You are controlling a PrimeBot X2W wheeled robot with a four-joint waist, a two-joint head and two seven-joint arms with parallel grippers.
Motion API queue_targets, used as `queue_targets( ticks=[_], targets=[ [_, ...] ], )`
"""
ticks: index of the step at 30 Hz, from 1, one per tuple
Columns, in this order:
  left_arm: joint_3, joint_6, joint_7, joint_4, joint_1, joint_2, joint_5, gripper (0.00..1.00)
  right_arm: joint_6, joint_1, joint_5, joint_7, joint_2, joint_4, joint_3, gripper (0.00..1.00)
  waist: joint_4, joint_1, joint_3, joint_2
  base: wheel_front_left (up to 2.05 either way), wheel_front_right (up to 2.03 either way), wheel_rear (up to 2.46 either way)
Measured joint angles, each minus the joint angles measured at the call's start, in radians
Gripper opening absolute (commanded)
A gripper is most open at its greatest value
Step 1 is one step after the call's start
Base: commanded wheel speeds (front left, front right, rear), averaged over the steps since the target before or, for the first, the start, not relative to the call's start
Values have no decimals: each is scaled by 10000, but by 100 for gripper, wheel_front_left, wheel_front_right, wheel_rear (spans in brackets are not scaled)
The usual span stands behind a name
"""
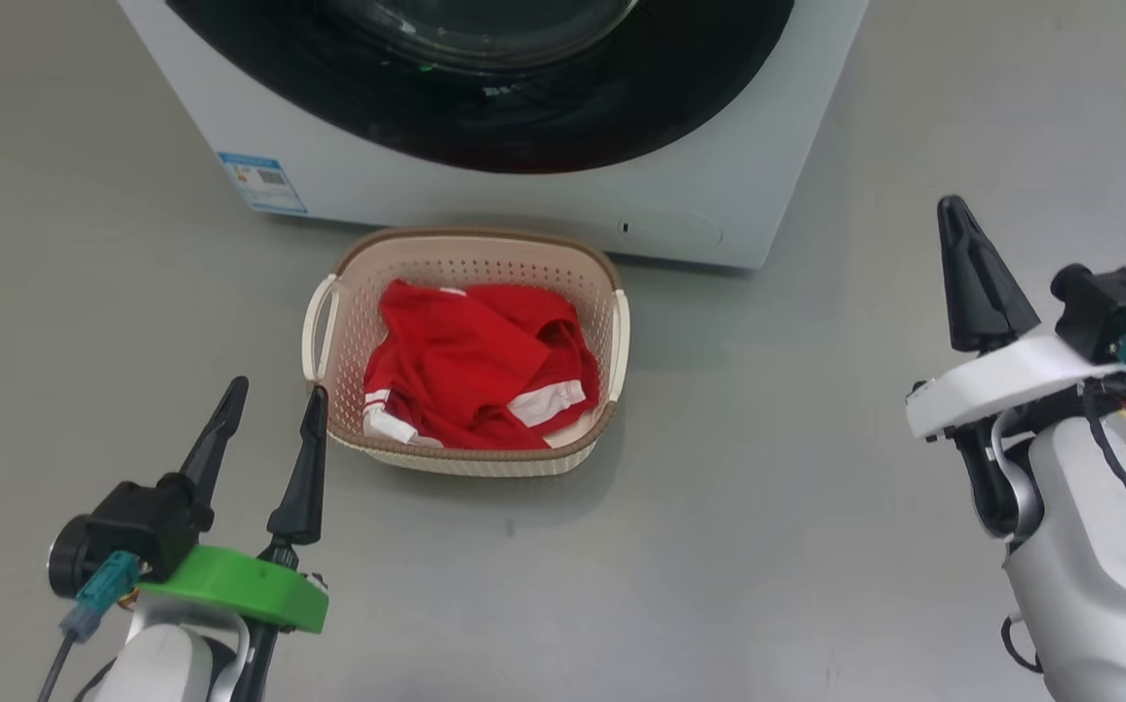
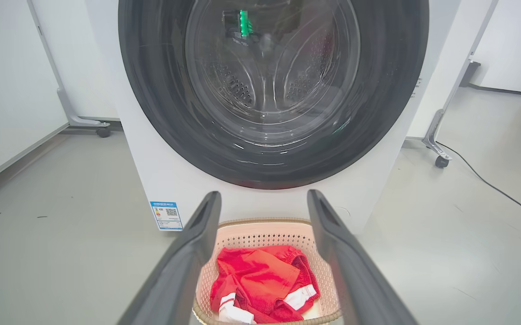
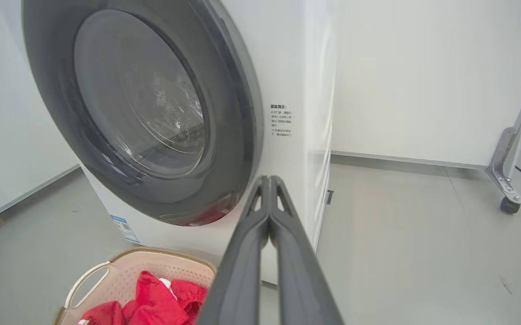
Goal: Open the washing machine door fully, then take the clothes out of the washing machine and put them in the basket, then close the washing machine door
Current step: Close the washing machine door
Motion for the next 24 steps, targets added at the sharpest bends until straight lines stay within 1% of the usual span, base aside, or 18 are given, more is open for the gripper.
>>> queue_targets(
  ticks=[6, 10, 12, 16, 18, 22, 24],
  targets=[
    [213, 0, 0, -4, 635, 0, -6, 100, -96, 1099, 222, 0, 109, -370, -403, 0, -454, 0, -815, 0, 0, 0, 0],
    [207, 0, 0, -42, 864, -10, -6, 100, -251, 1733, 274, 0, 130, -625, -711, 0, -749, 0, -1240, 0, 0, 0, 0],
    [211, 0, 0, -123, 928, -17, -6, 100, -253, 2007, 272, 0, 128, -800, -813, 0, -876, 0, -1415, 0, 0, 0, 0],
    [213, 0, 0, -226, 1067, -27, -4, 100, -272, 2504, 270, 0, 144, -1122, -997, 0, -1094, 0, -1674, 0, 0, 0, 0],
    [221, 0, 0, -253, 1131, -33, 2, 100, -345, 2736, 270, 0, 171, -1271, -1126, 0, -1171, 0, -1756, 0, 0, 0, 0],
    [309, 0, 0, -272, 1251, -50, 21, 100, -360, 3145, 268, 0, 263, -1524, -1308, 0, -1255, 0, -1849, 0, 0, 0, 0],
    [435, 0, 0, -267, 1308, -67, 21, 100, -422, 3292, 268, 0, 326, -1645, -1363, 0, -1283, 0, -1866, 0, 0, 0, 0]
  ],
)
